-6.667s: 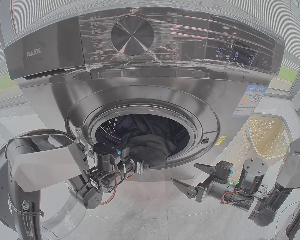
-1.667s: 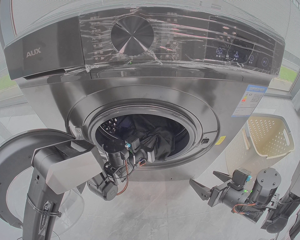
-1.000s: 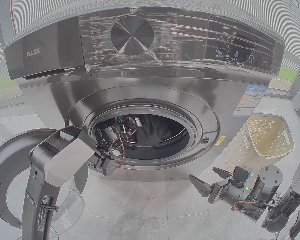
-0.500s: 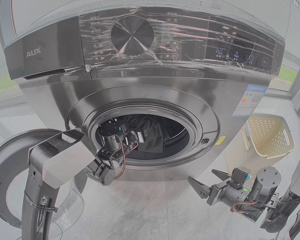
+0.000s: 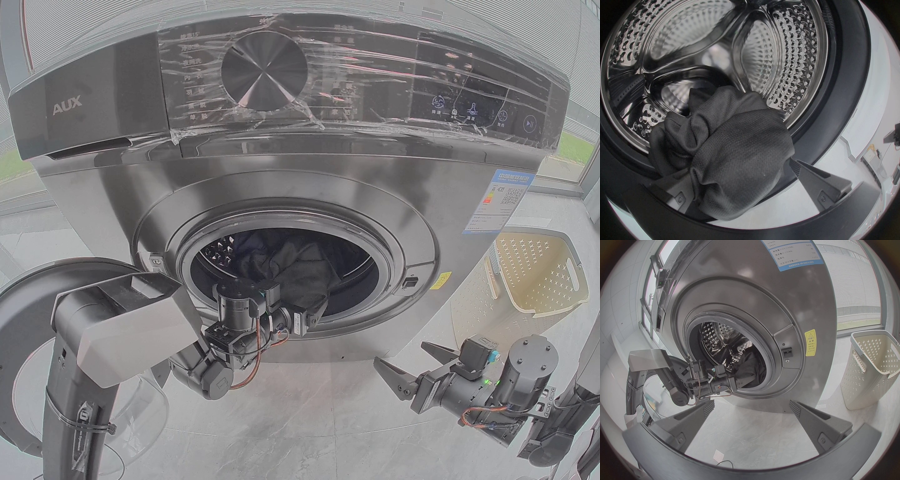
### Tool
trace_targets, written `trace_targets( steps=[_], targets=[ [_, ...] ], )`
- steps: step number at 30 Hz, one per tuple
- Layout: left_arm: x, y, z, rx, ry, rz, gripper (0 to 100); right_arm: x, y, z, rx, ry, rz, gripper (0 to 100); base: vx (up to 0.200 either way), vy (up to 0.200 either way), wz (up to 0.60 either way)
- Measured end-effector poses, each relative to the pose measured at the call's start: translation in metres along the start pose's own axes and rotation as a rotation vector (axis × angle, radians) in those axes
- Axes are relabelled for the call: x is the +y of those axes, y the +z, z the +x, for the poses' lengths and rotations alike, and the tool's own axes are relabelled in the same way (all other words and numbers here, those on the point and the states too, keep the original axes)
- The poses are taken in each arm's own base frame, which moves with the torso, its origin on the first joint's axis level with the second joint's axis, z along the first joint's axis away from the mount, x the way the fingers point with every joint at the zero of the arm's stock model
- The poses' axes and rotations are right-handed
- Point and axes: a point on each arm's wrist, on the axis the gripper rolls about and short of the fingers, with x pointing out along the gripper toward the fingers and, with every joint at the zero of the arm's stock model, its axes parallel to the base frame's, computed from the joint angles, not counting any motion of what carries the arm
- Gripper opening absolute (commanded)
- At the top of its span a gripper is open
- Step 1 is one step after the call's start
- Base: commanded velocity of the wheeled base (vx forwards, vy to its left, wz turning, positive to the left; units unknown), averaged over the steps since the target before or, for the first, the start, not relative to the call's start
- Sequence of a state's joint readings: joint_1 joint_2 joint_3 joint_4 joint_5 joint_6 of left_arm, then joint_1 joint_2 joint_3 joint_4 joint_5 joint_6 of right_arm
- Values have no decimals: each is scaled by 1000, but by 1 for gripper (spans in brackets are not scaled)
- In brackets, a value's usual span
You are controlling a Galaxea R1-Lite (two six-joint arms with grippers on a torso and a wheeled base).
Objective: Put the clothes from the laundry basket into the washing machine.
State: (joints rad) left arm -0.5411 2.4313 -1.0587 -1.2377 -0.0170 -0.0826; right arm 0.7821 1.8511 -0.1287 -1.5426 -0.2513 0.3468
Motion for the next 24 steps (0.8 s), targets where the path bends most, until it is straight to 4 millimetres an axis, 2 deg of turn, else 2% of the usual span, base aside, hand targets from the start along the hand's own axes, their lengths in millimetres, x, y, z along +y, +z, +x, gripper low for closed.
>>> trace_targets(
  steps=[5,9,24],
  targets=[
    [8,-5,8,1,18,14,0,1,-1,1,3,1,-1,100,0,0,0],
    [15,-1,16,-26,41,7,0,2,-2,2,6,5,-2,100,0,0,0],
    [41,71,57,-377,214,-82,0,6,-2,3,3,21,-2,100,0,0,0]
  ],
)
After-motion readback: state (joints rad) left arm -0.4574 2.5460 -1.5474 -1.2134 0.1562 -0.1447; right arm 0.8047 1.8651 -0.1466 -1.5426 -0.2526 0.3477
